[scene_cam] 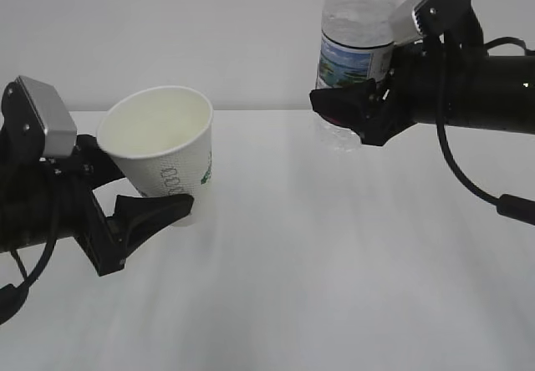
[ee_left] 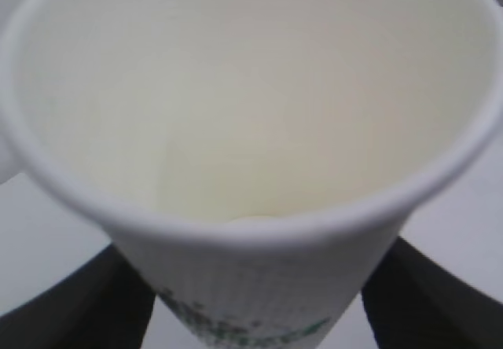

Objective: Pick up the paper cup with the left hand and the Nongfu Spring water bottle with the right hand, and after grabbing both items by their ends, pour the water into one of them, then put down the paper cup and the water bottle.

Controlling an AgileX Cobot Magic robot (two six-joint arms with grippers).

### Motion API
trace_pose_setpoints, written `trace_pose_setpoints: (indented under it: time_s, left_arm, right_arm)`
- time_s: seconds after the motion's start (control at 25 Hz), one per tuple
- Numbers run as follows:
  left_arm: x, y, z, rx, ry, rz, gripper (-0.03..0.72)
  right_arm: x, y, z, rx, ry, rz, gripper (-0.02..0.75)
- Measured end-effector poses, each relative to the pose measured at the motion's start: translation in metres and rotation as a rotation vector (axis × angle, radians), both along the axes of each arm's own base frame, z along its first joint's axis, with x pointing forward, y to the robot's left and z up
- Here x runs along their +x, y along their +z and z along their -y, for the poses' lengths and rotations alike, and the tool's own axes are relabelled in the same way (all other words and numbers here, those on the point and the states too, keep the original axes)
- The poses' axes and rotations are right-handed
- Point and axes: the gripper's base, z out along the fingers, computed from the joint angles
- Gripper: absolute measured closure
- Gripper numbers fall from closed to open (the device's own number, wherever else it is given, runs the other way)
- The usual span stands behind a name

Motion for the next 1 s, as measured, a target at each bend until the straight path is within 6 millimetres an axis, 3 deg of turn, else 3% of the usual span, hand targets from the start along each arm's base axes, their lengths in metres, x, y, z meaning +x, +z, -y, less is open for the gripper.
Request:
trace_pose_setpoints:
  time_s: [0.36, 0.76, 1.0]
  left_arm:
    - [-0.005, -0.002, 0.003, -0.002, -0.058, -0.04, 0.126]
    - [-0.008, -0.003, 0.006, 0.011, -0.094, -0.042, 0.188]
    - [-0.009, -0.009, 0.031, 0.017, -0.191, -0.06, 0.19]
  right_arm:
    - [-0.01, 0.012, 0.0, -0.046, 0.051, 0.027, 0.214]
    - [-0.013, 0.011, 0.0, -0.081, 0.079, 0.025, 0.214]
    - [-0.013, 0.01, 0.0, -0.082, 0.08, 0.023, 0.214]
